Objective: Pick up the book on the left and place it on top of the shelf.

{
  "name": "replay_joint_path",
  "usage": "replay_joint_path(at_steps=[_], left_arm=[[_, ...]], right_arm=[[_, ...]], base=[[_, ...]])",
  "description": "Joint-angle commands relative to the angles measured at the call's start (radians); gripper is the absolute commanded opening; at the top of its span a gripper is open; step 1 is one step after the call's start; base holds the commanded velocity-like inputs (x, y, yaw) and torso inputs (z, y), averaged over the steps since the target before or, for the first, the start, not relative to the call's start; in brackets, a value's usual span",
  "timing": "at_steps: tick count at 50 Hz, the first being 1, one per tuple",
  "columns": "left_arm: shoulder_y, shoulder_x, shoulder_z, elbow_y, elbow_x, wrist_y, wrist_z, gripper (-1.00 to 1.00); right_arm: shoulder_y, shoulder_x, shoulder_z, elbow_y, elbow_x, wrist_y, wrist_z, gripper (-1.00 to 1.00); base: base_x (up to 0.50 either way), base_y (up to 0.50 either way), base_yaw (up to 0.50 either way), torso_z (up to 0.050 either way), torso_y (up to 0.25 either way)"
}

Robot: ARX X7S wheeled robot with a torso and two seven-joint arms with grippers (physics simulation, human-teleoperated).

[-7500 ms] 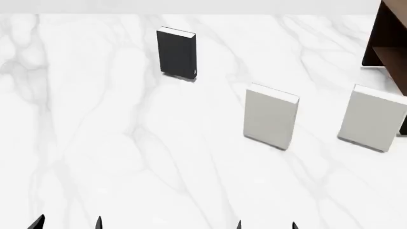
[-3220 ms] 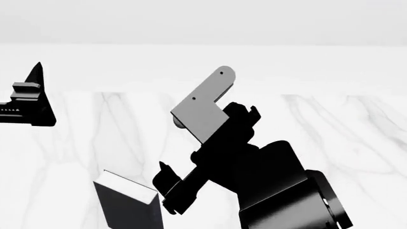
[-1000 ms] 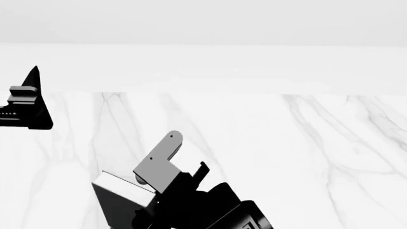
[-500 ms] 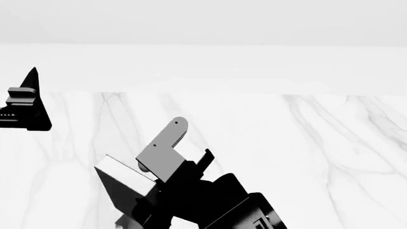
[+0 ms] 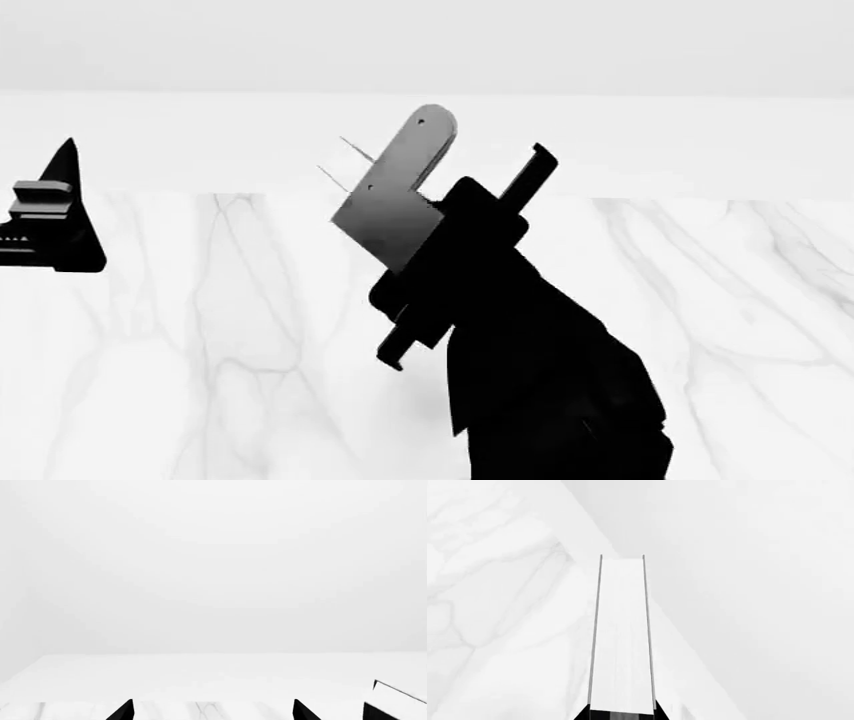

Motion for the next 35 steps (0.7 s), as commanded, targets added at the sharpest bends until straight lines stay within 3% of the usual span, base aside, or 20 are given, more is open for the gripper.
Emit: replay_joint_path(at_steps=[1, 7, 21, 27, 35], left_arm=[[0.003, -0.003, -0.002, -0.002, -0.004, 0.005, -0.002, 1.00], [0.004, -0.004, -0.002, -0.004, -0.006, 0.009, -0.004, 1.00], [0.007, -0.008, -0.007, -0.005, -0.012, 0.012, -0.008, 1.00], [0.005, -0.009, -0.007, -0.003, -0.016, 0.010, -0.010, 1.00], [0.006, -0.011, -0.011, -0.005, -0.020, 0.013, -0.011, 1.00]], right_arm=[[0.076, 0.039, -0.122, 0.053, -0.256, -0.069, 0.190, -1.00], [0.166, 0.018, -0.258, 0.305, -0.440, -0.068, 0.338, -1.00], [0.311, -0.087, -0.301, 0.782, -0.481, -0.116, 0.463, -1.00], [0.399, -0.186, -0.313, 1.173, -0.450, -0.219, 0.547, -1.00], [0.427, -0.133, -0.553, 1.175, -0.305, -0.034, 0.537, -1.00]], base=[[0.00, 0.00, 0.00, 0.000, 0.000], [0.00, 0.00, 0.00, 0.000, 0.002], [0.00, 0.00, 0.00, 0.000, 0.001], [0.00, 0.00, 0.00, 0.000, 0.002], [0.00, 0.00, 0.00, 0.000, 0.001]])
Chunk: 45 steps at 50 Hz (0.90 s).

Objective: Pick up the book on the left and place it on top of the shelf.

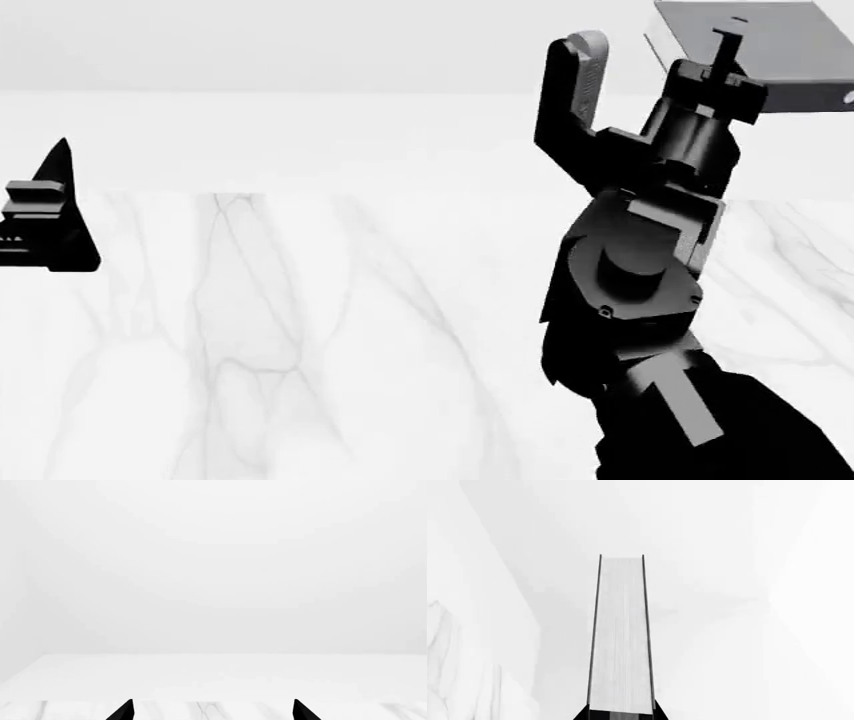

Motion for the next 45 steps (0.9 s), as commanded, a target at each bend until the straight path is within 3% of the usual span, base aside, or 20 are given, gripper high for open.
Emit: replay_joint_path(at_steps=[1, 9, 16, 45], left_arm=[[0.001, -0.002, -0.003, -0.002, -0.005, 0.003, -0.002, 1.00], [0.002, -0.005, -0.002, -0.006, -0.007, 0.007, -0.003, 1.00], [0.007, -0.007, -0.005, -0.009, -0.010, 0.014, -0.003, 1.00], [0.040, -0.018, -0.015, -0.018, -0.018, 0.039, -0.004, 1.00]], right_arm=[[0.097, -0.009, -0.241, 0.212, 0.031, 0.099, 0.069, -1.00], [0.111, 0.031, -0.419, 0.212, 0.233, 0.211, 0.040, -1.00], [0.113, 0.072, -0.490, 0.212, 0.320, 0.313, 0.022, -1.00], [0.067, 0.225, -0.482, 0.212, 0.356, 0.517, 0.053, -1.00]], base=[[0.00, 0.00, 0.00, 0.000, 0.000], [0.00, 0.00, 0.00, 0.000, 0.003], [0.00, 0.00, 0.00, 0.000, 0.001], [0.00, 0.00, 0.00, 0.000, 0.001]])
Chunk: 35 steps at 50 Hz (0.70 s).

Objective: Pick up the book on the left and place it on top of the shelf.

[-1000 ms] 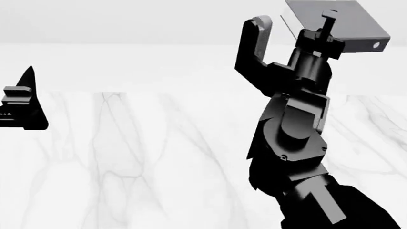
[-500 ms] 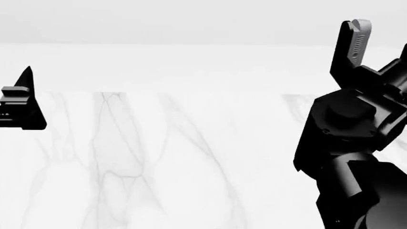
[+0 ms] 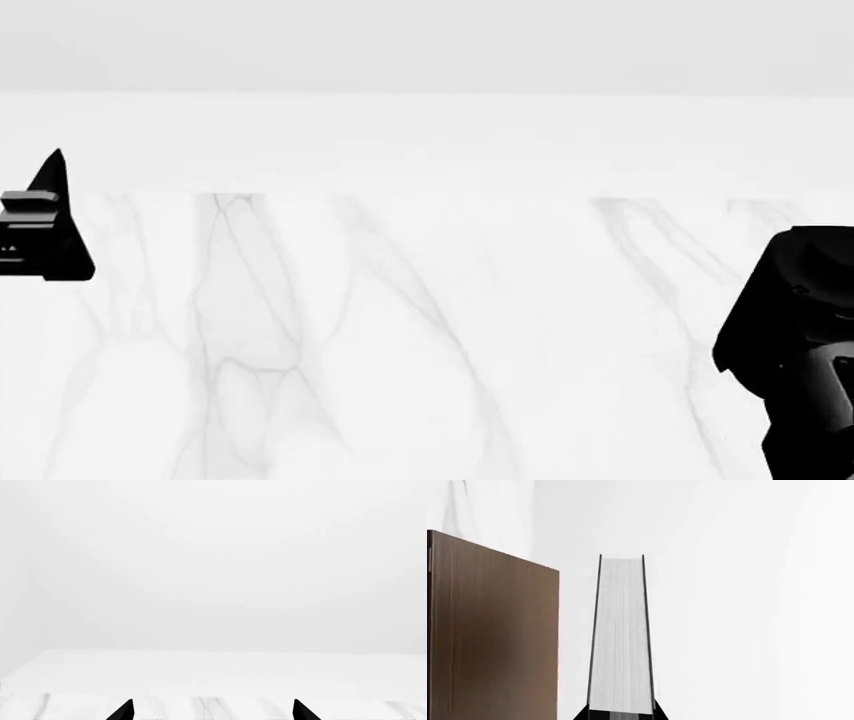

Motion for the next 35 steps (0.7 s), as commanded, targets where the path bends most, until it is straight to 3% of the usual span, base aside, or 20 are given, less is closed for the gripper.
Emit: replay_joint_path(at_steps=[1, 15, 27, 28, 35], left_arm=[[0.011, -0.005, -0.004, -0.004, -0.003, 0.007, -0.001, 1.00], [0.019, -0.008, 0.002, -0.014, -0.002, 0.022, -0.002, 1.00], [0.032, -0.016, -0.008, -0.005, -0.009, 0.020, -0.006, 1.00], [0.033, -0.017, -0.007, -0.010, -0.007, 0.025, -0.005, 1.00], [0.036, -0.018, -0.005, -0.011, -0.008, 0.027, -0.007, 1.00]], right_arm=[[-0.012, 0.054, -0.110, 0.002, -0.107, 0.079, 0.056, -1.00], [-0.051, 0.108, -0.060, 0.002, -0.103, 0.142, 0.142, -1.00], [-0.060, 0.113, 0.221, 0.002, -0.094, 0.068, 0.284, -1.00], [-0.052, 0.113, 0.294, 0.002, -0.072, 0.032, 0.314, -1.00], [-0.054, 0.118, 0.343, 0.002, -0.103, 0.030, 0.337, -1.00]], base=[[0.00, 0.00, 0.00, 0.000, 0.000], [0.00, 0.00, 0.00, 0.000, 0.001], [0.00, 0.00, 0.00, 0.001, 0.001], [0.00, 0.00, 0.00, 0.000, 0.000], [0.00, 0.00, 0.00, 0.000, 0.001]])
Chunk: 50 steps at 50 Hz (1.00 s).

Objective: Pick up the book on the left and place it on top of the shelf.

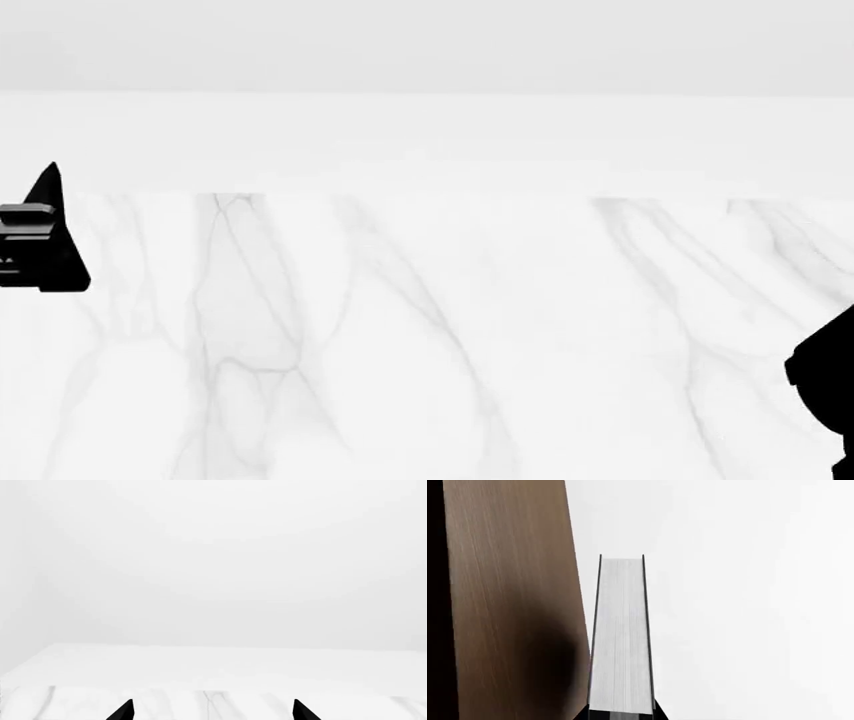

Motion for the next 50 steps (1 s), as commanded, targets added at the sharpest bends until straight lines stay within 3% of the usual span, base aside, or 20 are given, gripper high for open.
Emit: replay_joint_path(at_steps=[1, 26, 27, 50], left_arm=[[0.008, -0.005, -0.003, -0.003, -0.002, 0.006, -0.002, 1.00], [0.016, -0.011, -0.008, -0.008, -0.010, 0.016, -0.008, 1.00], [0.016, -0.011, -0.006, -0.008, -0.009, 0.016, -0.008, 1.00], [0.023, -0.012, 0.002, -0.017, -0.012, 0.030, -0.012, 1.00]], right_arm=[[0.006, 0.011, 0.025, 0.000, -0.117, -0.024, 0.106, -1.00], [-0.001, 0.002, 0.057, 0.000, -0.127, -0.038, 0.117, -1.00], [-0.001, 0.001, 0.053, 0.000, -0.129, -0.048, 0.116, 1.00], [0.000, -0.028, 0.025, 0.000, -0.127, -0.125, 0.102, 1.00]], base=[[0.00, 0.00, 0.00, 0.000, 0.000], [0.00, 0.00, 0.00, 0.000, 0.001], [0.00, 0.00, 0.00, 0.000, 0.000], [0.00, 0.00, 0.00, 0.000, 0.001]])
